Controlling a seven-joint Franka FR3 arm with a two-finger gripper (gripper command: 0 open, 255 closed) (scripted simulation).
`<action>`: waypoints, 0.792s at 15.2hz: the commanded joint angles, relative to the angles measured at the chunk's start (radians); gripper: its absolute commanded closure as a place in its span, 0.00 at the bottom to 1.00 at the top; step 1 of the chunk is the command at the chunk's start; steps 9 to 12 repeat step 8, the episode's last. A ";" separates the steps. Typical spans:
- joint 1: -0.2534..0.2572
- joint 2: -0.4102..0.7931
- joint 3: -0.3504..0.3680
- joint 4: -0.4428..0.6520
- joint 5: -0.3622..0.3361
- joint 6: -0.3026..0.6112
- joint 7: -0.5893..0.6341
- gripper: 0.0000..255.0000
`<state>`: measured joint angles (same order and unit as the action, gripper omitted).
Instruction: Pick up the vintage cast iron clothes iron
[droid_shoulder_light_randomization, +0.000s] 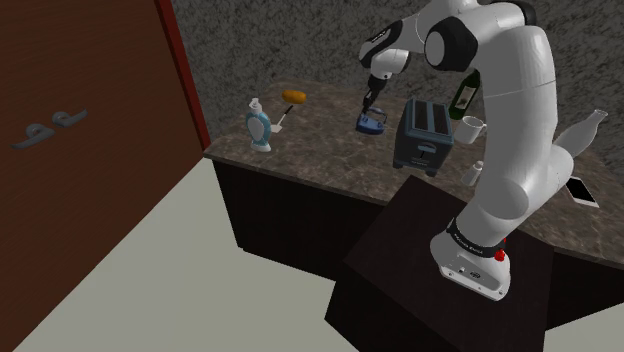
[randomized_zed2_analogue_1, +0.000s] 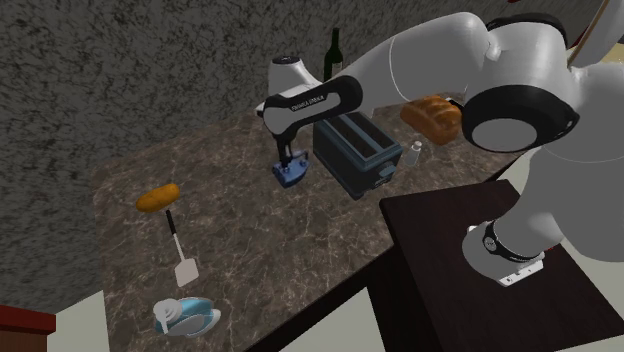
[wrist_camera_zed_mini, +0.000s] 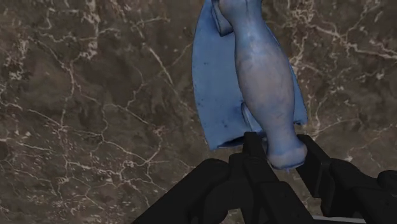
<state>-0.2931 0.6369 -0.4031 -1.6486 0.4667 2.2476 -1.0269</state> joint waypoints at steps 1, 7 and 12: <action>0.003 -0.013 -0.006 0.006 -0.008 -0.018 0.007 1.00; 0.011 -0.051 -0.020 0.018 -0.030 -0.065 0.025 1.00; 0.011 -0.051 -0.020 0.018 -0.030 -0.065 0.025 1.00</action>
